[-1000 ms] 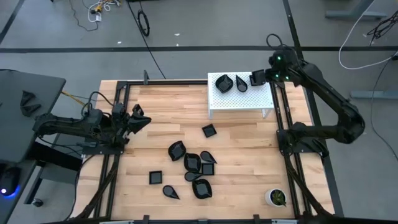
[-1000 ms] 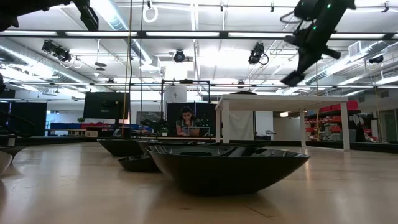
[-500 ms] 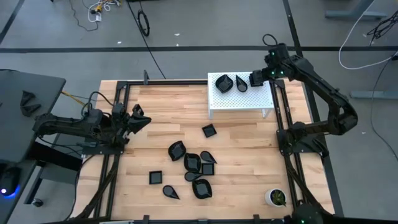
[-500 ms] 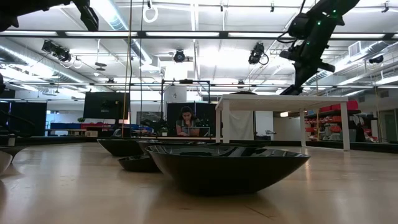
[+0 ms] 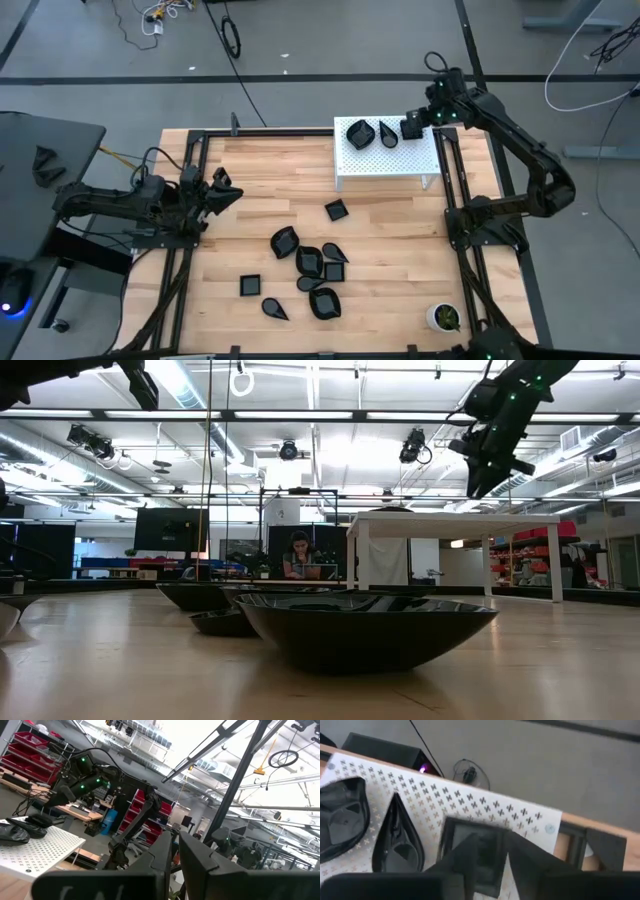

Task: Pick & Place Mini shaped plates
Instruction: Stack the square plate on top of the square plates on the shelf, then stack the leaf shaped plate on top of the leaf shaped plates on the shelf

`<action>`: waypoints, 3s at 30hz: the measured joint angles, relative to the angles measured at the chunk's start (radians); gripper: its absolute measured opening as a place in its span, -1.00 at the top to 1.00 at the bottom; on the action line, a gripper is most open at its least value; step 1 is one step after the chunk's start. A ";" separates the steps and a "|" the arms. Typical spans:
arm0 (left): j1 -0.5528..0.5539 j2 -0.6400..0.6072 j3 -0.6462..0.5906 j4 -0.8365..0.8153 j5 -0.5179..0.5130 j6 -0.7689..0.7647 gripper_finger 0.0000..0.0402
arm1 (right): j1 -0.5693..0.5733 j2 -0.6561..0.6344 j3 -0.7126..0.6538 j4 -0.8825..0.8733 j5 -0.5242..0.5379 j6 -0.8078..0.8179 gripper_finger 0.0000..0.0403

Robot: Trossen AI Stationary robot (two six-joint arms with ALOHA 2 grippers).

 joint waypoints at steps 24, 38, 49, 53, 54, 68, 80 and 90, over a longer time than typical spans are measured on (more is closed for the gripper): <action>0.000 0.000 0.000 0.000 0.000 0.000 0.79 | 0.617 -0.032 -0.153 0.468 0.054 -0.004 0.90; 0.000 0.000 0.000 0.000 0.000 0.000 0.79 | 1.114 0.140 -0.371 1.135 -0.069 0.001 0.74; 0.000 0.000 0.000 0.000 0.000 0.000 0.79 | 1.149 0.578 0.054 0.676 -0.069 0.074 0.24; 0.000 0.000 0.000 0.000 0.000 0.000 0.79 | 1.149 0.712 0.183 0.581 -0.069 0.033 0.11; 0.000 0.000 0.000 0.000 0.000 0.000 0.79 | 1.149 0.740 0.206 0.566 -0.069 0.028 0.09; 0.000 0.000 0.000 0.000 0.000 0.000 0.79 | 1.142 0.850 0.266 0.516 -0.070 -0.050 0.22; 0.000 0.000 0.000 0.000 0.000 0.000 0.79 | 1.142 0.857 0.264 0.519 -0.114 -0.073 0.45; 0.000 0.000 0.000 0.000 0.000 0.000 0.79 | 1.143 0.885 0.263 0.533 -0.158 -0.079 0.56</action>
